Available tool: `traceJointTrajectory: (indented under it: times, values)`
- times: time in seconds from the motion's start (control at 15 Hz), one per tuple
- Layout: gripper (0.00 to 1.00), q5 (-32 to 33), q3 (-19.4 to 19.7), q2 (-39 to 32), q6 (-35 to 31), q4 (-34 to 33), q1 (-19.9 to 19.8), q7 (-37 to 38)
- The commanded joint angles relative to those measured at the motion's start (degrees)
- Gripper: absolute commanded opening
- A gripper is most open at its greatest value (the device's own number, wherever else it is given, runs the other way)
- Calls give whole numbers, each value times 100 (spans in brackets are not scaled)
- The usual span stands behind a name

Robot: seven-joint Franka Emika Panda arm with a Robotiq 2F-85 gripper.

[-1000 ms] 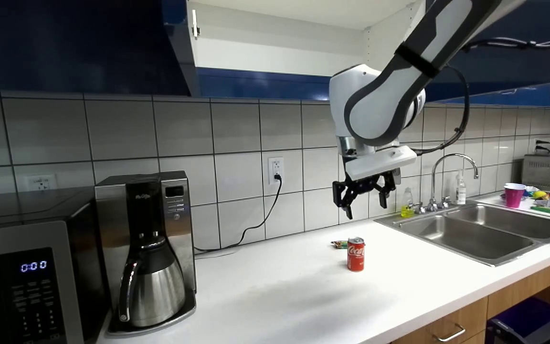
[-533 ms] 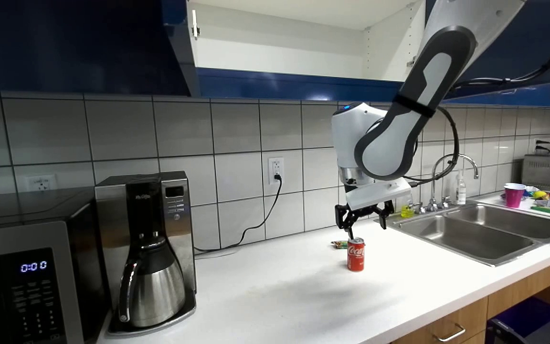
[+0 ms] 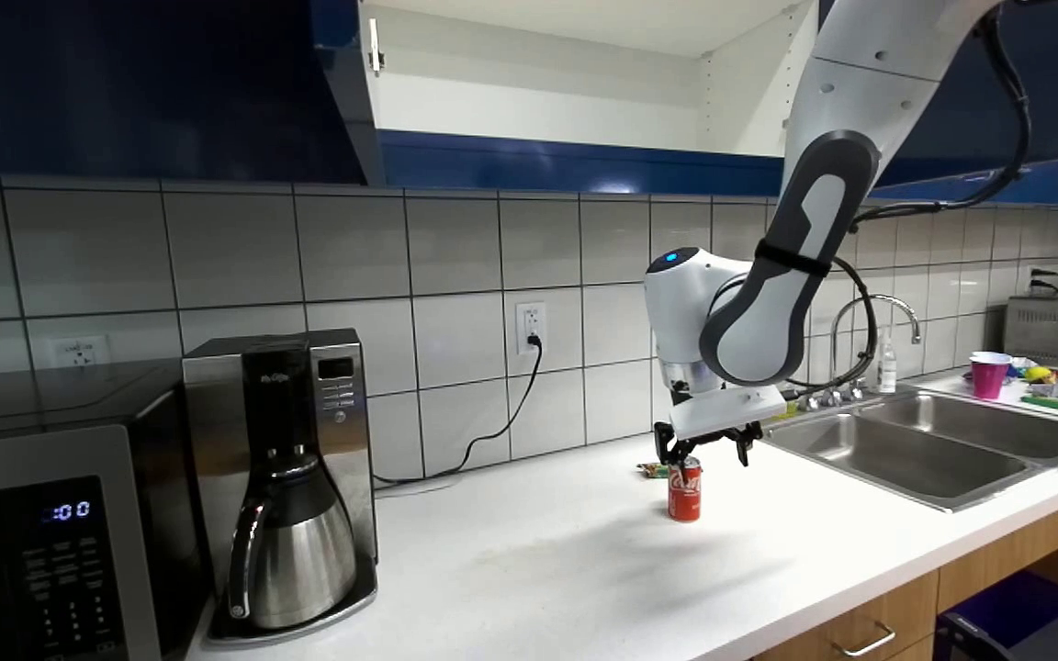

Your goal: Put the can inside the cupboard

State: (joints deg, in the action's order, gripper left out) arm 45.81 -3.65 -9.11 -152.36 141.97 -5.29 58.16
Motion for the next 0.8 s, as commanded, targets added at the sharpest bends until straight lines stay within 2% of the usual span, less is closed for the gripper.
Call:
traceJointTrajectory:
  times: [0.0, 0.73]
  values:
    - [100, 461, 196, -502, -156, -347, 22, 493]
    - [100, 1657, 746, -1683, -552, -1386, 184, 1296]
